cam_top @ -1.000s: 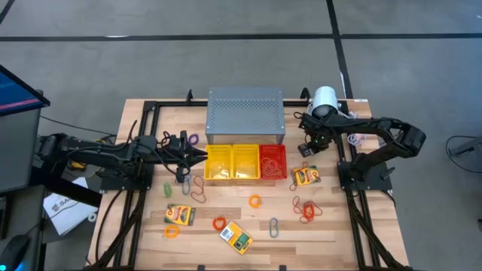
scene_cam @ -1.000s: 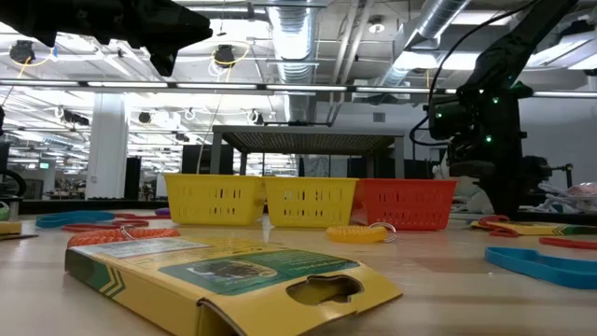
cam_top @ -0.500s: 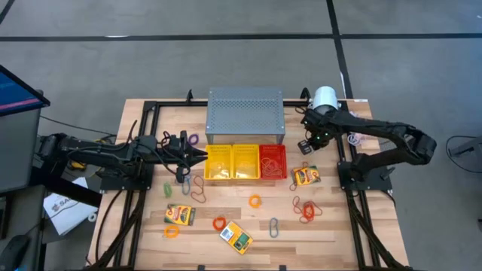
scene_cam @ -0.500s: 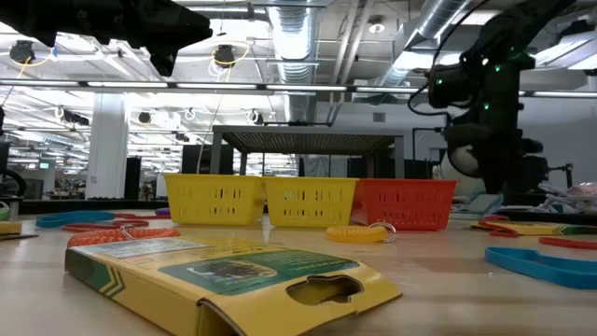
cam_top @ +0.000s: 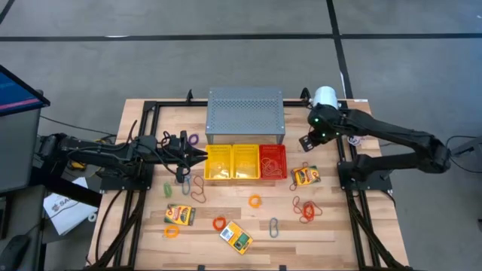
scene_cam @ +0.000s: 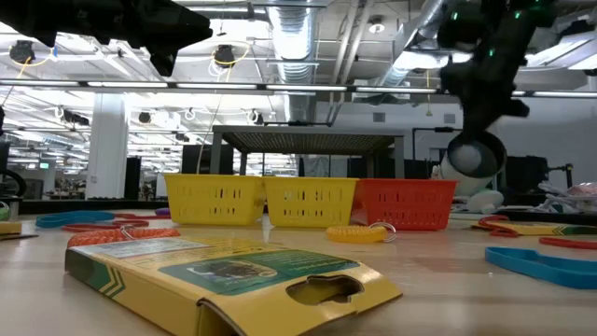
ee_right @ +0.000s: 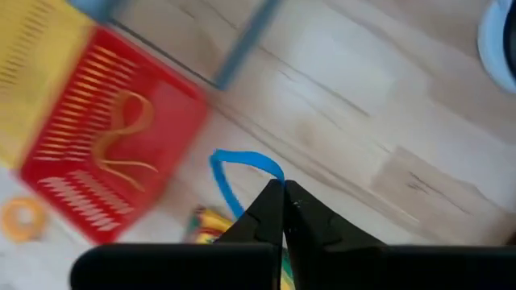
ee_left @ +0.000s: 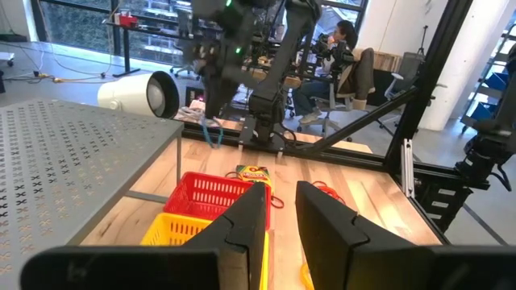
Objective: Pick & Place Office Desk Supplies
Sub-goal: Put the blue rubber band into the red bin
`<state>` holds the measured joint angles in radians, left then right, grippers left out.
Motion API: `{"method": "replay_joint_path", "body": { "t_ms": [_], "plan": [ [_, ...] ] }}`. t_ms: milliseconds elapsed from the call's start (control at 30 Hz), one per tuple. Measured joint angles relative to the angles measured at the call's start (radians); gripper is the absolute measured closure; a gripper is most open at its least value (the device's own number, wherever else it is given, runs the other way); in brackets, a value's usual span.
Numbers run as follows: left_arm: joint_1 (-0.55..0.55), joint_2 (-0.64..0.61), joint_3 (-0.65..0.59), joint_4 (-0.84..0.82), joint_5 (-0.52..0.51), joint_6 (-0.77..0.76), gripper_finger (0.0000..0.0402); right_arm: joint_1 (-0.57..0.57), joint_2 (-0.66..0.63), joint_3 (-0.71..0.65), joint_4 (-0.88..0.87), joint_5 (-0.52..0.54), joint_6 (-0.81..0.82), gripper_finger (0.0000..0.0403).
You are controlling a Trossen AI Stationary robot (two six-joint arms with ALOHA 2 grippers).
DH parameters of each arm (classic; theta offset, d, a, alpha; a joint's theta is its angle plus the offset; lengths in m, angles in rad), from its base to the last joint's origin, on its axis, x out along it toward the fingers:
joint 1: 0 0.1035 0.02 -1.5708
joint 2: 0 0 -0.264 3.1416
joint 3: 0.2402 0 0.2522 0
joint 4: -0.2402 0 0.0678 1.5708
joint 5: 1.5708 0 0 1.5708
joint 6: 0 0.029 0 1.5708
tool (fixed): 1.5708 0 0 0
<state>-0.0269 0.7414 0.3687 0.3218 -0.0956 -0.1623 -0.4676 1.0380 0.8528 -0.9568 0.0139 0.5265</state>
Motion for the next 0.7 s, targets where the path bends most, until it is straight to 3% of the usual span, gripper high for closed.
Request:
{"method": "replay_joint_path", "body": {
  "t_ms": [200, 433, 700],
  "plan": [
    [0.0, 0.0, 0.0, 0.004, 0.0, 0.0, 0.0334, 0.083, -0.08, 0.075, 0.046, -0.004, 0.024, 0.0403],
    [0.0, 0.0, 0.0, 0.039, 0.0, -0.01, 0.0334, 0.197, -0.142, 0.101, 0.241, -0.003, 0.016, 0.0403],
    [0.0, 0.0, 0.0, 0.086, 0.0, -0.057, 0.0334, 0.343, -0.093, 0.102, 0.501, 0.01, -0.069, 0.0403]
  ]
}}
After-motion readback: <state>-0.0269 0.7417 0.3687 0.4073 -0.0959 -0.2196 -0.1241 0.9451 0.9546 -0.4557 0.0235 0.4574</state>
